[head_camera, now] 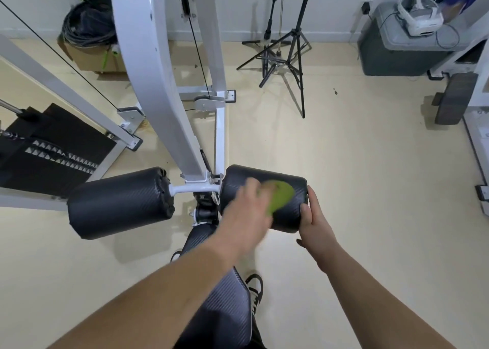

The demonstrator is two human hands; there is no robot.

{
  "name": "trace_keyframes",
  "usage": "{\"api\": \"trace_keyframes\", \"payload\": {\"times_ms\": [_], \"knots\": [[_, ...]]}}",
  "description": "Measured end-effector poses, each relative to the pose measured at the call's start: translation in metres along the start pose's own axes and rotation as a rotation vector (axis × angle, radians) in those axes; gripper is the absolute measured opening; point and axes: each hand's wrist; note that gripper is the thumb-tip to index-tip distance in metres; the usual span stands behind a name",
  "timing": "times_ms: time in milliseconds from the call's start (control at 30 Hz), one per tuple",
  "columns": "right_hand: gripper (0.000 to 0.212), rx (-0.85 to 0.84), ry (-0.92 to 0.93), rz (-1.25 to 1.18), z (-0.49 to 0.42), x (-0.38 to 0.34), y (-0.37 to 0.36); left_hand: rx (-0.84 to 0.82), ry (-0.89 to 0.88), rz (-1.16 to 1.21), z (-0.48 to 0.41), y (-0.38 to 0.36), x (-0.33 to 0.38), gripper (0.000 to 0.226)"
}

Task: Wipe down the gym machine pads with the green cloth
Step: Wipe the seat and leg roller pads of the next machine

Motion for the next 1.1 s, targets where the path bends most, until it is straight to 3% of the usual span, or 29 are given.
{"api": "trace_keyframes", "payload": {"times_ms": [133,233,333,500,667,767,867,1000,1033,1100], "knots": [[0.051,0.052,0.077,0.012,0.010,0.007,-0.008,0.058,0.326,-0.011,-0.033,0.023,-0.058,0.055],[0.043,0.100,0.046,-0.098,0.012,0.005,-0.006,0.027,0.288,-0.001,-0.032,0.023,-0.046,0.055],[0.019,0.107,-0.052,-0.157,-0.001,-0.011,0.009,0.038,0.265,-0.027,-0.004,0.016,-0.039,0.056],[0.030,0.031,-0.115,-0.143,-0.010,-0.013,0.018,-0.055,0.330,0.057,0.030,0.022,-0.053,0.058],[0.048,0.008,-0.101,-0.146,-0.010,-0.004,0.014,0.117,0.316,0.085,-0.021,0.022,-0.031,0.049],[0.048,0.025,-0.104,-0.146,-0.013,-0.001,0.014,0.051,0.231,-0.012,-0.031,0.002,0.022,0.049],[0.034,0.010,-0.101,-0.155,-0.015,0.001,0.017,-0.008,0.044,-0.025,-0.013,-0.016,0.063,0.052],[0.029,0.015,-0.070,-0.114,-0.009,0.004,0.016,-0.090,-0.143,-0.067,-0.019,-0.004,0.029,0.053],[0.032,0.024,-0.062,-0.122,-0.008,0.003,0.016,-0.080,-0.117,-0.113,-0.028,0.004,0.010,0.053],[0.038,0.030,-0.046,-0.132,-0.007,0.002,0.014,-0.044,0.104,-0.117,-0.043,0.018,-0.030,0.050]]}}
Point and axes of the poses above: each hand's wrist, its own z-axis away from the middle knuckle, its own y-axis out of the back of the hand, x = y × z, and after that the axes turned 9 degrees about -z, right-handed
